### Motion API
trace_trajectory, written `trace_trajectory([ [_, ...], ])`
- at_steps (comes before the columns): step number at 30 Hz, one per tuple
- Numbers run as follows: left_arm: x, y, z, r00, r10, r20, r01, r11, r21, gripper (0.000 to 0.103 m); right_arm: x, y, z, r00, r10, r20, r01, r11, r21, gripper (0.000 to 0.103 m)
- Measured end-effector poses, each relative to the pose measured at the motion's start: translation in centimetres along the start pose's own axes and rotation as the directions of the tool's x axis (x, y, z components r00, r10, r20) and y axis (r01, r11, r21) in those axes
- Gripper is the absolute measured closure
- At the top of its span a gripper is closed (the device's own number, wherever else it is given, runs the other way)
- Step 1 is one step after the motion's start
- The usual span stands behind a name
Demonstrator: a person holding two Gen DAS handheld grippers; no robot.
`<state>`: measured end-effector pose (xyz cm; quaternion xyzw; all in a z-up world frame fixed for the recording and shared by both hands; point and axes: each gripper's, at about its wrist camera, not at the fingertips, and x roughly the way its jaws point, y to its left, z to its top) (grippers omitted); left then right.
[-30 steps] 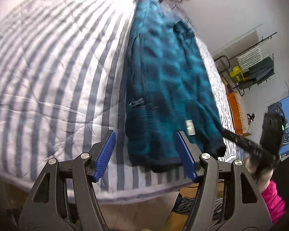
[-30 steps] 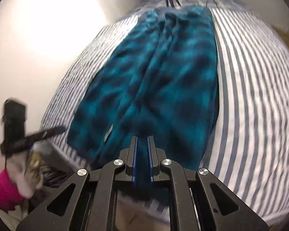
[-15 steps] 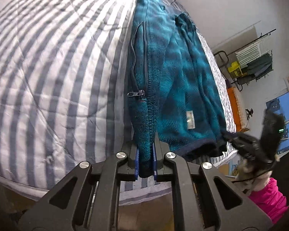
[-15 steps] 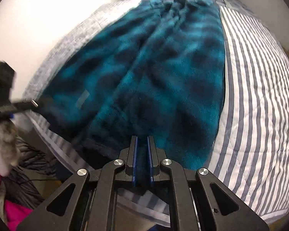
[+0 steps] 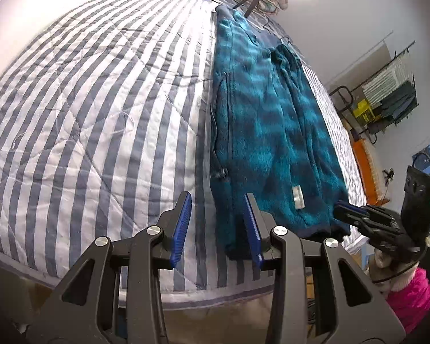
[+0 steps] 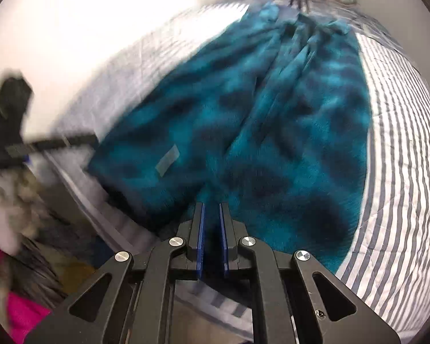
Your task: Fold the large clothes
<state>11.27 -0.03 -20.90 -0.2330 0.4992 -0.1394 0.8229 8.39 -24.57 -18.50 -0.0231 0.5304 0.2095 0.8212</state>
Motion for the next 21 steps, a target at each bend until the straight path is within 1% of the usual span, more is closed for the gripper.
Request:
trace_trajectory([
  [1,0.2,0.2,0.3,1.0,-0.006,-0.005,0.006,1.0,-0.013,0.066,-0.7,-0.1,0.4,0.999,0.045,0.024,-0.046,0.998,0.049,0.074],
  [2,0.4,0.4,0.6,1.0,-0.008,-0.004,0.008,1.0,-0.026,0.066,-0.9,-0.1,0.6,0.996,0.081,0.035,-0.083,0.994,0.075,0.065],
  [3,0.5,0.5,0.6,1.0,-0.013,-0.002,0.013,0.999,-0.034,0.066,-0.8,0.0,0.6,0.993,0.111,0.036,-0.114,0.989,0.092,0.05],
  [4,0.6,0.6,0.6,1.0,-0.017,-0.004,0.017,0.999,-0.039,0.066,-0.4,0.4,0.7,0.992,0.125,0.023,-0.127,0.987,0.097,0.048],
  [6,0.6,0.8,0.4,1.0,-0.024,-0.012,0.023,0.999,-0.043,0.066,0.8,1.3,1.0,0.993,0.115,-0.01,-0.113,0.99,0.085,0.048],
  [9,0.8,1.0,0.2,0.999,-0.028,-0.019,0.027,0.998,-0.053,0.066,2.4,3.1,0.7,0.998,0.04,-0.043,-0.038,0.999,0.03,0.048],
  [11,1.3,1.4,0.1,0.999,-0.043,-0.034,0.04,0.997,-0.073,0.066,2.6,4.5,0.6,0.999,-0.029,-0.032,0.028,0.999,-0.027,0.048],
  [13,2.0,1.7,-0.1,0.997,-0.06,-0.057,0.054,0.994,-0.092,0.066,2.6,5.5,0.6,0.996,-0.09,-0.004,0.089,0.992,-0.092,0.048],
  [14,2.6,1.9,-0.2,0.995,-0.07,-0.071,0.062,0.992,-0.109,0.066,2.9,6.1,0.7,0.992,-0.122,-0.004,0.121,0.983,-0.137,0.048],
  [15,2.8,2.0,-0.4,0.994,-0.077,-0.075,0.068,0.991,-0.116,0.066,3.7,6.4,0.9,0.989,-0.147,-0.023,0.141,0.976,-0.164,0.05],
  [16,3.0,2.0,-0.5,0.994,-0.08,-0.077,0.071,0.991,-0.115,0.066,4.6,6.6,0.8,0.985,-0.163,-0.054,0.152,0.973,-0.171,0.065],
  [17,3.0,1.8,-0.5,0.994,-0.082,-0.074,0.073,0.991,-0.109,0.066,5.0,6.5,0.8,0.985,-0.157,-0.071,0.144,0.976,-0.163,0.078],
  [18,2.9,1.7,-0.5,0.994,-0.085,-0.07,0.078,0.991,-0.106,0.066,5.6,6.3,0.8,0.986,-0.126,-0.107,0.111,0.984,-0.136,0.09],
  [19,2.8,1.6,-0.5,0.994,-0.093,-0.065,0.086,0.991,-0.104,0.066,5.6,5.9,0.9,0.988,-0.098,-0.118,0.088,0.992,-0.089,0.095],
  [20,2.5,1.6,-0.5,0.993,-0.097,-0.06,0.09,0.99,-0.104,0.066,5.4,5.4,1.1,0.991,-0.062,-0.115,0.057,0.997,-0.041,0.095],
  [21,2.2,1.6,-0.4,0.994,-0.101,-0.053,0.095,0.99,-0.106,0.066,4.8,4.4,1.4,0.994,0.038,-0.1,-0.033,0.998,0.053,0.096],
])
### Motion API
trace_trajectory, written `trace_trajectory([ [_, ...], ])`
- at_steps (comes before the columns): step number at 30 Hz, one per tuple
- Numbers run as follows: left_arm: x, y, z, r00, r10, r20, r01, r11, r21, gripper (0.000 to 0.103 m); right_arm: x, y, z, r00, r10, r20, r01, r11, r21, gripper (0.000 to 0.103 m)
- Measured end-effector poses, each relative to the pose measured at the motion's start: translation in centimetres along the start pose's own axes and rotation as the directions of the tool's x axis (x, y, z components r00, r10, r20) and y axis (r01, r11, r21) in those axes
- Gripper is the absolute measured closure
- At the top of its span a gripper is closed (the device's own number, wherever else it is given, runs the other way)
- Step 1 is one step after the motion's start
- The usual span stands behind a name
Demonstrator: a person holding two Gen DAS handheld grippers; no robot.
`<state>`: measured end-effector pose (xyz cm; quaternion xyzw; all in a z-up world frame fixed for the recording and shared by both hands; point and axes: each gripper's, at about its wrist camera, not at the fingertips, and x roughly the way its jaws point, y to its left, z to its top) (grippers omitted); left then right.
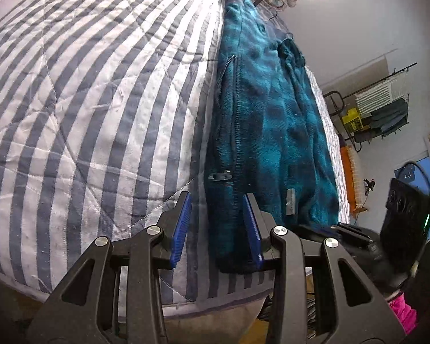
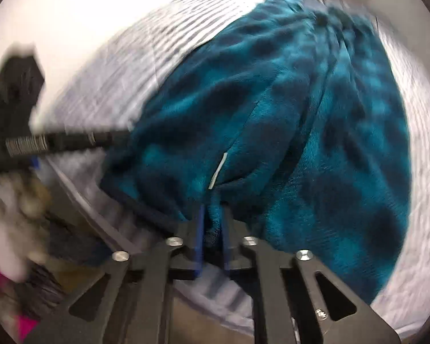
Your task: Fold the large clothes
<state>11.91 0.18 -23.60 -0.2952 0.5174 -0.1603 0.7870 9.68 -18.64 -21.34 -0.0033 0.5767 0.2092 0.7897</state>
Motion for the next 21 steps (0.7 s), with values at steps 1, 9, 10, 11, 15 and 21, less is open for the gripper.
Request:
trace_trajectory([
  [1,-0.3,0.0,0.1,1.0,-0.003,0.009,0.003,1.0,-0.002,0.066,-1.2,-1.2,0.0,0.986,0.158,0.052,-0.163,0.981,0.104,0.096],
  [9,0.1,-0.7,0.2,1.0,0.029,0.002,-0.029,0.999,0.039,0.066,-1.2,-5.8,-2.0,0.987,0.154,0.054,-0.163,0.951,0.262,0.096],
  [10,0.2,-0.8,0.1,0.999,0.041,0.001,-0.041,0.998,0.052,0.065,-0.8,-5.7,-2.5,0.991,0.128,0.026,-0.13,0.96,0.247,0.096],
  [11,0.3,-0.9,0.1,0.999,0.05,0.001,-0.05,0.997,0.053,0.057,-1.0,-5.4,-2.7,0.993,0.114,0.029,-0.118,0.968,0.223,0.096],
  [15,0.4,-0.1,0.3,1.0,0.024,0.006,-0.024,1.0,0.0,0.046,-4.7,-3.4,-3.3,0.996,0.036,0.079,-0.04,0.998,0.047,0.087],
  [21,1.7,0.5,0.6,0.997,-0.044,-0.062,0.042,0.999,-0.033,0.046,-9.4,-7.5,-5.5,0.959,-0.185,0.214,0.182,0.983,0.036,0.079],
])
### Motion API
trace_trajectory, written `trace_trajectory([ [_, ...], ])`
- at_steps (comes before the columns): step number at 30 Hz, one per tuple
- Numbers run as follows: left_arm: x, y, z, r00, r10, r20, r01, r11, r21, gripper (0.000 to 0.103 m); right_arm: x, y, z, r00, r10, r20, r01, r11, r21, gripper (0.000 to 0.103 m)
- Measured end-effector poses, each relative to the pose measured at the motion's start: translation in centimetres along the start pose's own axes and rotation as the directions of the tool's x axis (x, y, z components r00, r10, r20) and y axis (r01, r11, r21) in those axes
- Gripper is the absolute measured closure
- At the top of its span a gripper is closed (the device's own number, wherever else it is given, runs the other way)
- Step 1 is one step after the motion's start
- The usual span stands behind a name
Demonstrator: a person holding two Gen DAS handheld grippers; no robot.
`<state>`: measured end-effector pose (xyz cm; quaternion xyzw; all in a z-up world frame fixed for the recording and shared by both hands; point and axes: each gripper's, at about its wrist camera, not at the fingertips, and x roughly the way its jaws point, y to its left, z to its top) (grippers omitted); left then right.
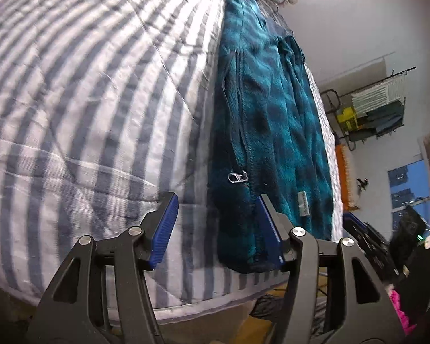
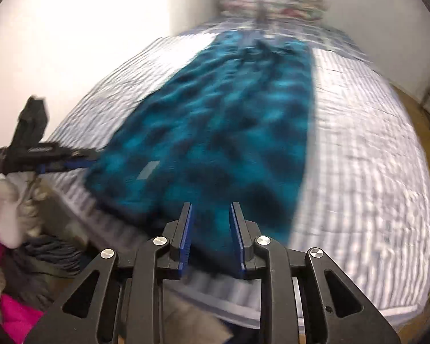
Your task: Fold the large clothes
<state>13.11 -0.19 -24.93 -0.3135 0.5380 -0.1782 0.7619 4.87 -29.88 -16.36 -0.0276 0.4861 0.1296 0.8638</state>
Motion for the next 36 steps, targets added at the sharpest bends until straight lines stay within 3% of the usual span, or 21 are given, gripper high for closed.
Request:
trace_trajectory([
  [2,0.4,-0.1,0.0,1.0,-0.013,-0.018,0.013,1.0,0.004,0.046,0.6,-3.2,-0.1,1.0,0.021,-0.022,-0.018,0.993,0.114,0.075],
  [4,0.5,-0.3,-0.1,0.999,-0.022,-0.027,0.023,1.0,0.006,0.046,1.7,-6.8,-0.5,0.994,0.103,-0.045,-0.086,0.956,0.28,0.056],
  [7,0.8,-0.5,-0.7,0.997,-0.059,-0.059,0.059,0.998,0.001,0.046,3.2,-10.3,-1.1,0.969,0.245,-0.024,-0.207,0.866,0.455,0.056],
  [10,1.4,-1.4,-1.5,0.992,-0.076,-0.104,0.08,0.996,0.036,0.046,4.6,-10.9,-2.4,0.937,0.348,-0.023,-0.288,0.809,0.513,0.056],
  [12,1.9,-2.1,-1.9,0.989,-0.071,-0.128,0.08,0.994,0.071,0.051,5.5,-10.2,-2.8,0.912,0.41,-0.025,-0.338,0.784,0.521,0.056],
  [14,2.5,-2.6,-2.4,0.99,-0.036,-0.137,0.05,0.994,0.1,0.07,6.6,-8.9,-2.6,0.893,0.447,-0.048,-0.368,0.788,0.493,0.056],
  [17,2.4,-2.7,-2.2,0.991,-0.037,-0.127,0.049,0.995,0.089,0.084,7.1,-6.9,-1.8,0.903,0.424,-0.071,-0.361,0.839,0.407,0.059],
  [19,2.1,-3.2,-2.3,0.992,-0.038,-0.119,0.049,0.995,0.092,0.087,7.1,-6.7,-1.4,0.896,0.438,-0.075,-0.374,0.834,0.405,0.078],
  [21,1.8,-4.0,-2.0,0.993,-0.043,-0.11,0.055,0.993,0.107,0.089,7.0,-6.7,-1.0,0.886,0.458,-0.072,-0.39,0.821,0.416,0.087],
  [27,0.1,-5.7,-0.3,0.989,-0.122,-0.083,0.129,0.988,0.085,0.092,5.1,-7.9,-0.1,0.844,0.536,0.014,-0.473,0.732,0.49,0.09],
  [36,-1.1,-9.4,5.1,0.987,-0.159,-0.002,0.158,0.98,0.118,0.094,2.5,-9.8,3.2,0.826,0.546,0.137,-0.527,0.665,0.528,0.091],
])
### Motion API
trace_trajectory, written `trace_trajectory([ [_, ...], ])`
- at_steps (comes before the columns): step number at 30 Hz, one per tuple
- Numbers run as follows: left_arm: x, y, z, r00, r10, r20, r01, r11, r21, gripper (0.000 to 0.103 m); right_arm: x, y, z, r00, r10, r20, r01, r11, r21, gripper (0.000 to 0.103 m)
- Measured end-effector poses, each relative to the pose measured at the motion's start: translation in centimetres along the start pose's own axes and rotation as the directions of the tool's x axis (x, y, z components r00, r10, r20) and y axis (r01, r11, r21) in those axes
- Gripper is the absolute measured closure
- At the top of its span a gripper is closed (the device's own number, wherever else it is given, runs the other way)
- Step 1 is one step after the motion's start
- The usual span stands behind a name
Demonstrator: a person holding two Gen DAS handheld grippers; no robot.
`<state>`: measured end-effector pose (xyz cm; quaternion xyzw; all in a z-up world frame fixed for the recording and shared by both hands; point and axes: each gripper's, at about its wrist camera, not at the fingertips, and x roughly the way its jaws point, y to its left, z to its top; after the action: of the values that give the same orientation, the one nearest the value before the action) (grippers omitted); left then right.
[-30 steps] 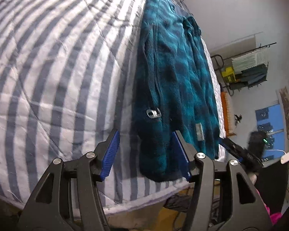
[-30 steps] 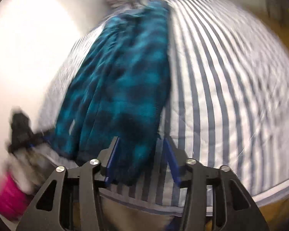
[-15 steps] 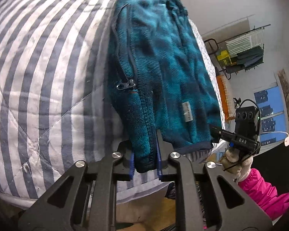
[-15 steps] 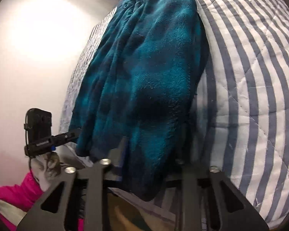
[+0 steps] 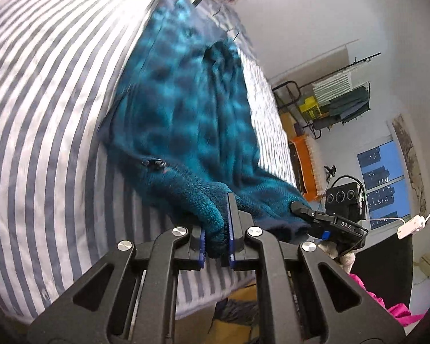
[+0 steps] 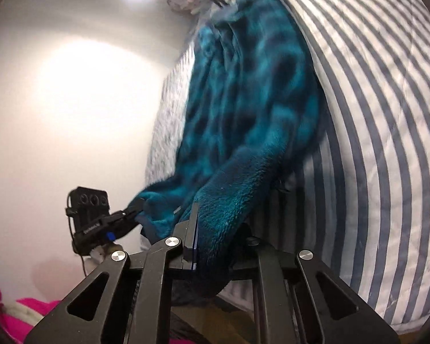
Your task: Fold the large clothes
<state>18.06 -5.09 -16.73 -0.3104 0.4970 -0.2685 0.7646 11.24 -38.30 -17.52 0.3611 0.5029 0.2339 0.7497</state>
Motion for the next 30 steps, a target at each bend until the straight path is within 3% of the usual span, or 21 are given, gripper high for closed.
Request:
trace_trajectory([
  [7,1.1,-1.5,5.8,0.998,0.034,0.053,-0.036,0.999,0.036,0.094,-0.6,2.4,5.8,0.996,-0.064,0.059,0.067,0.997,-0.049,0.092],
  [14,4.2,-0.8,12.0,0.993,0.096,0.065,-0.098,0.995,0.022,0.094,0.9,1.4,11.7,0.991,-0.106,0.081,0.106,0.994,-0.004,0.092],
  [23,9.4,3.0,15.1,0.985,0.172,0.015,-0.171,0.985,-0.035,0.094,6.3,-1.7,16.4,0.983,-0.179,0.026,0.178,0.983,0.044,0.092],
  [26,10.2,3.8,15.3,0.982,0.188,0.003,-0.188,0.981,-0.041,0.094,7.2,-3.3,17.3,0.99,-0.141,0.004,0.139,0.983,0.116,0.091],
  [30,10.6,4.6,15.6,0.984,0.174,-0.023,-0.175,0.982,-0.07,0.094,6.7,-4.9,18.1,0.999,-0.034,-0.01,0.035,0.973,0.227,0.082],
])
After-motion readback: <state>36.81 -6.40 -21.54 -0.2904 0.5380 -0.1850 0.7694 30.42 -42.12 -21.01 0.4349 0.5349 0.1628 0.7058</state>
